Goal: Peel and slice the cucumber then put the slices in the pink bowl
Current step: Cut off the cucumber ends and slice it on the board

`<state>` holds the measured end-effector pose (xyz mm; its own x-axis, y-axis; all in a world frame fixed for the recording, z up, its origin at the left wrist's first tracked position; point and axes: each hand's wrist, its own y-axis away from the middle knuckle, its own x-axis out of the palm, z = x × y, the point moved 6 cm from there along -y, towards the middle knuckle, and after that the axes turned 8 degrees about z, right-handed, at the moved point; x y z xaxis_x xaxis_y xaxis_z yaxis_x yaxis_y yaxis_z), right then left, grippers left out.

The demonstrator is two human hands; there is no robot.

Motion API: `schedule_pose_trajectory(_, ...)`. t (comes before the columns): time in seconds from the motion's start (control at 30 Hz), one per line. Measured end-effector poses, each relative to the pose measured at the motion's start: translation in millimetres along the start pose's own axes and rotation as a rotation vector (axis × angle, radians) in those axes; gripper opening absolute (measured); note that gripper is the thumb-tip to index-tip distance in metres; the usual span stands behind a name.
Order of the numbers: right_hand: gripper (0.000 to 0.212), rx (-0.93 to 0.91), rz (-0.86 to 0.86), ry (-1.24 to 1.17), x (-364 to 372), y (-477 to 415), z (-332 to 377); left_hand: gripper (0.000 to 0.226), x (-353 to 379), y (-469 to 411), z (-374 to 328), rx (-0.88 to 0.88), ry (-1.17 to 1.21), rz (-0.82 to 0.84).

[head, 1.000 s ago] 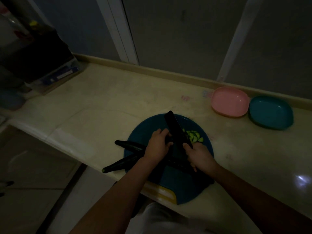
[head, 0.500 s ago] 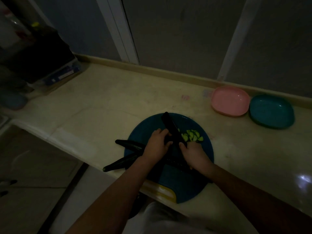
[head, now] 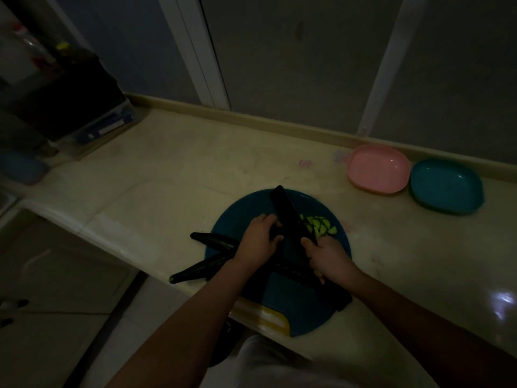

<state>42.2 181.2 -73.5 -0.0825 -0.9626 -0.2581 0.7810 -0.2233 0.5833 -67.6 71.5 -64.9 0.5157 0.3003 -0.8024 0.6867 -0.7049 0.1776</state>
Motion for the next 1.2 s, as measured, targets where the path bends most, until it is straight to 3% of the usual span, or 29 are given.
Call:
schedule_pose_trajectory(0.33, 0.037, 0.0, 0.023, -0.043, 5.7, -5.9, 0.7, 0.021, -1.2, 0.1, -0.2, -0.011, 0.028, -0.01)
schedule_pose_trajectory(0.5, 0.047, -0.014, -0.011, 0.114, 15.1, -16.1, 9.9, 0.022, -1.7, 0.1, 0.3, -0.022, 0.041, -0.013)
schedule_pose_trajectory(0.77, 0.047, 0.022, -0.057, 0.189, -0.5, -11.0, 2.0, 0.025, 1.3, 7.1, 3.5, 0.018, -0.128, 0.006)
schedule_pose_trajectory(0.97, 0.037, 0.007, -0.002, -0.034, 3.5, -8.2, -2.2, 0.022, -1.2, 6.7, 3.4, 0.002, -0.059, -0.028)
schedule_pose_trajectory(1.2, 0.038, -0.023, 0.01, -0.064, 7.9, -7.0, 1.7, 0.021, -1.4, 6.5, 4.2, 0.0, -0.04, -0.036)
